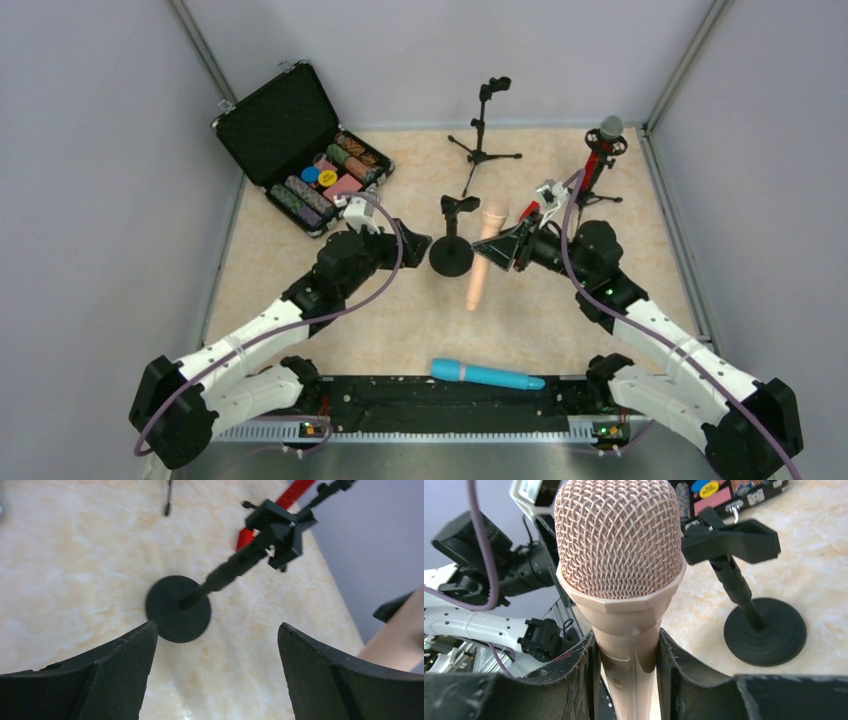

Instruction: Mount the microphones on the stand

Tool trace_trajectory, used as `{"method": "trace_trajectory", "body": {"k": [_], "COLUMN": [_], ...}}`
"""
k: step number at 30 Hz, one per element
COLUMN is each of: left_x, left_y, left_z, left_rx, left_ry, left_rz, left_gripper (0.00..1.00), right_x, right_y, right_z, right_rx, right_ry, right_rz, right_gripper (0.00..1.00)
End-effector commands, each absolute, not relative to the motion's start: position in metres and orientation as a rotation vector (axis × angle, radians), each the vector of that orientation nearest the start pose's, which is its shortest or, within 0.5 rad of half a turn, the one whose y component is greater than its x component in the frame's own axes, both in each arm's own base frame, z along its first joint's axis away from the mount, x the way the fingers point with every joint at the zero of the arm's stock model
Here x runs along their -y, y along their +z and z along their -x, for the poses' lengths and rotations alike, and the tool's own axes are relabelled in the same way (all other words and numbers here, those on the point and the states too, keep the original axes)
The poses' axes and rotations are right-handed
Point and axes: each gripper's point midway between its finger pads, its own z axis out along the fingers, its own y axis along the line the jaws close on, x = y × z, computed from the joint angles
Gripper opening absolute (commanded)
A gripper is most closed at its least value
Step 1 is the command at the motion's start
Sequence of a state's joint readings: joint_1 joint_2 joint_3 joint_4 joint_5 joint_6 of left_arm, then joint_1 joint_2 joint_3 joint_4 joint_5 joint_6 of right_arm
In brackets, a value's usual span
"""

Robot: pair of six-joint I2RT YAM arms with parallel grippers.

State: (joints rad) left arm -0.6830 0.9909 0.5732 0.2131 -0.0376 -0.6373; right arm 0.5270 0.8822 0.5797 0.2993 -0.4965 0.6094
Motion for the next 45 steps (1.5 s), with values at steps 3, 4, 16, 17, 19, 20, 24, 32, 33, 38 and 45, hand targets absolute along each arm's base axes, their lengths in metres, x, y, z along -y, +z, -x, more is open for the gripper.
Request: {"method": "trace_trajectory", "body": {"k": [3, 4, 16, 17, 19, 20, 24, 32, 33, 38, 45], "left_x": [0.194, 0.193, 0.227, 0.231, 0.243, 0.248, 0.261, 0.264, 0.264, 0.27, 0.274], "left_y": [0.22, 0.22, 0.241, 0.243, 0.247, 0.248, 0.257, 0.283, 0.285, 0.29, 0.301], "left_z": [-0.296, -0.297, -0.297, -0.296, -0.289, -0.285, -0.279, -0.29, -0.293, -0.304, -0.327], "left_rx": [-1.836, -1.845, -1.836, -1.819, -1.779, -1.757, -1.665, -1.535, -1.531, -1.492, -1.411], "left_ry": [-0.517, -0.49, -0.466, -0.485, -0.546, -0.57, -0.618, -0.58, -0.567, -0.503, -0.663], "left_rz": [-0.009, -0.032, -0.462, -0.493, -0.578, -0.62, -0.73, -0.727, -0.729, -0.846, -0.958], "left_gripper": [0.93, 0.93, 0.98, 0.98, 0.98, 0.98, 0.98, 0.99, 0.99, 0.99, 0.99], "right_x": [-0.246, -0.247, -0.249, -0.249, -0.249, -0.249, -0.25, -0.251, -0.251, -0.252, -0.25], "right_y": [0.257, 0.256, 0.249, 0.249, 0.248, 0.248, 0.248, 0.245, 0.245, 0.243, 0.242], "right_z": [-0.229, -0.229, -0.229, -0.228, -0.229, -0.229, -0.229, -0.229, -0.23, -0.23, -0.229], "right_rx": [-1.719, -1.724, -1.747, -1.747, -1.747, -1.744, -1.739, -1.75, -1.749, -1.745, -1.728], "right_ry": [1.209, 1.21, 1.23, 1.231, 1.228, 1.227, 1.237, 1.236, 1.234, 1.231, 1.191], "right_rz": [0.339, 0.341, 0.336, 0.338, 0.338, 0.335, 0.333, 0.343, 0.342, 0.363, 0.418], "right_gripper": [0.0, 0.0, 0.0, 0.0, 0.0, 0.0, 0.0, 0.0, 0.0, 0.0, 0.0]}}
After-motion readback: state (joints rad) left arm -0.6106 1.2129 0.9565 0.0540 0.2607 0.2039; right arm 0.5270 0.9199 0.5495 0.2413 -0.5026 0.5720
